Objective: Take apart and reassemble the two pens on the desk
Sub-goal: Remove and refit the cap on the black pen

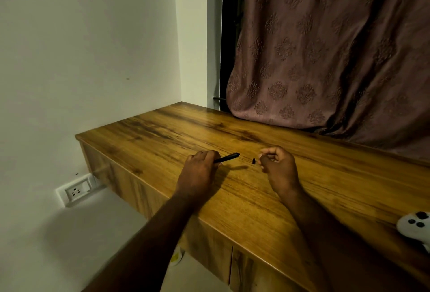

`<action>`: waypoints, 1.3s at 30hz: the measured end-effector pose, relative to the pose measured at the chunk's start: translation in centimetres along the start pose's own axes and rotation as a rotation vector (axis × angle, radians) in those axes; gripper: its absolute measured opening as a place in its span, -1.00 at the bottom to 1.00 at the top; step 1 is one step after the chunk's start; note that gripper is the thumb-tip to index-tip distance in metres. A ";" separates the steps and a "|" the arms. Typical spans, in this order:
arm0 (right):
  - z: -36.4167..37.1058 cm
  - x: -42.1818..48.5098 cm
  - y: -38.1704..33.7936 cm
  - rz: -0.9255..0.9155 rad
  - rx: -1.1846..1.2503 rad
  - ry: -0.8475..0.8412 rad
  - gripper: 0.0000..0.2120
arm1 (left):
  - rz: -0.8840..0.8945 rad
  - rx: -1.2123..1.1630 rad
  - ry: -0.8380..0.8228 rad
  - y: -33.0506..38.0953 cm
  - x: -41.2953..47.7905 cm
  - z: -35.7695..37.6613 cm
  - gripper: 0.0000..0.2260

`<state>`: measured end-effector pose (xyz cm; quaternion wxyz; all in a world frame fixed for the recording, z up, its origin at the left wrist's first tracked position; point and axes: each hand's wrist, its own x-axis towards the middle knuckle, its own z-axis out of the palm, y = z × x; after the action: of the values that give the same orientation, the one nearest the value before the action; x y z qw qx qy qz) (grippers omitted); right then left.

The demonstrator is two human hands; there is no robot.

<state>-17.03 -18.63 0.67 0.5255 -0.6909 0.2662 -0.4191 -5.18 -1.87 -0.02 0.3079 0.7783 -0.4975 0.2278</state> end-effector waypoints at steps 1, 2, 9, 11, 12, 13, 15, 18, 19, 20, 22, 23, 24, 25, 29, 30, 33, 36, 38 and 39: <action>0.5 -0.5 -0.4 -0.004 0.044 -0.020 -0.89 | -0.006 0.012 -0.005 -0.1 0.1 0.1 -0.88; 1.1 -0.9 -0.9 -0.010 0.081 -0.045 -0.89 | -0.008 0.022 -0.009 -0.1 0.1 0.2 -0.88; 2.4 -2.5 -2.1 -0.069 0.107 -0.183 -0.85 | -0.006 0.033 -0.013 -0.2 0.0 0.2 -0.84; 2.4 -2.5 -2.2 -0.066 0.125 -0.174 -0.86 | -0.010 0.030 -0.023 -0.2 0.0 0.2 -0.81; 2.4 -2.5 -2.2 -0.065 0.133 -0.163 -0.86 | -0.015 0.026 -0.029 -0.3 0.0 0.3 -0.81; 2.3 -2.4 -2.2 -0.066 0.140 -0.151 -0.87 | -0.020 0.023 -0.035 -0.3 0.0 0.3 -0.83; 2.2 -2.3 -2.0 -0.065 0.146 -0.146 -0.87 | -0.026 0.017 -0.043 -0.3 0.0 0.3 -0.83; 2.2 -2.3 -1.8 -0.069 0.124 -0.168 -0.88 | -0.023 0.019 -0.062 -0.4 0.1 0.3 -0.70; 2.2 -2.3 -1.8 -0.071 0.119 -0.172 -0.88 | -0.020 0.025 -0.064 -0.4 0.0 0.3 -0.68; 2.3 -2.4 -1.8 -0.072 0.115 -0.172 -0.88 | -0.016 0.029 -0.062 -0.4 0.0 0.3 -0.68; 2.3 -2.4 -1.8 -0.075 0.105 -0.175 -0.88 | -0.009 0.027 -0.058 -0.3 0.0 0.3 -0.64; 2.4 -2.5 -1.8 -0.074 0.097 -0.177 -0.89 | -0.009 0.023 -0.062 -0.3 0.0 0.2 -0.60; 2.4 -2.5 -1.7 -0.072 0.089 -0.181 -0.89 | -0.010 0.016 -0.067 -0.3 0.1 0.2 -0.58; 2.4 -2.5 -1.7 -0.070 0.084 -0.183 -0.89 | -0.011 0.003 -0.074 -0.3 0.1 0.2 -0.57; 2.3 -2.4 -1.7 -0.078 0.073 -0.182 -0.88 | -0.027 -0.107 -0.069 -0.2 0.0 0.2 -0.54; 2.3 -2.4 -1.6 -0.081 0.062 -0.182 -0.88 | -0.030 -0.120 -0.064 -0.1 0.0 0.1 -0.53; 2.4 -2.3 -1.5 -0.084 0.039 -0.183 -0.87 | -0.042 -0.128 -0.071 0.2 -0.1 -0.3 -0.50; 2.4 -2.2 -1.3 -0.085 0.019 -0.186 -0.87 | -0.047 -0.137 -0.088 0.0 0.0 0.0 -0.55; 2.4 -2.2 -1.2 -0.092 0.001 -0.193 -0.87 | -0.039 -0.118 -0.092 -0.5 0.1 0.4 -0.71; 2.3 -2.1 -1.2 -0.100 -0.014 -0.197 -0.87 | -0.025 -0.105 -0.087 -0.7 0.1 0.7 -0.79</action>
<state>-16.21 -15.42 0.94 0.5228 -0.7447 0.1816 -0.3730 -4.48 -2.17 -0.60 0.3292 0.7764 -0.5119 0.1635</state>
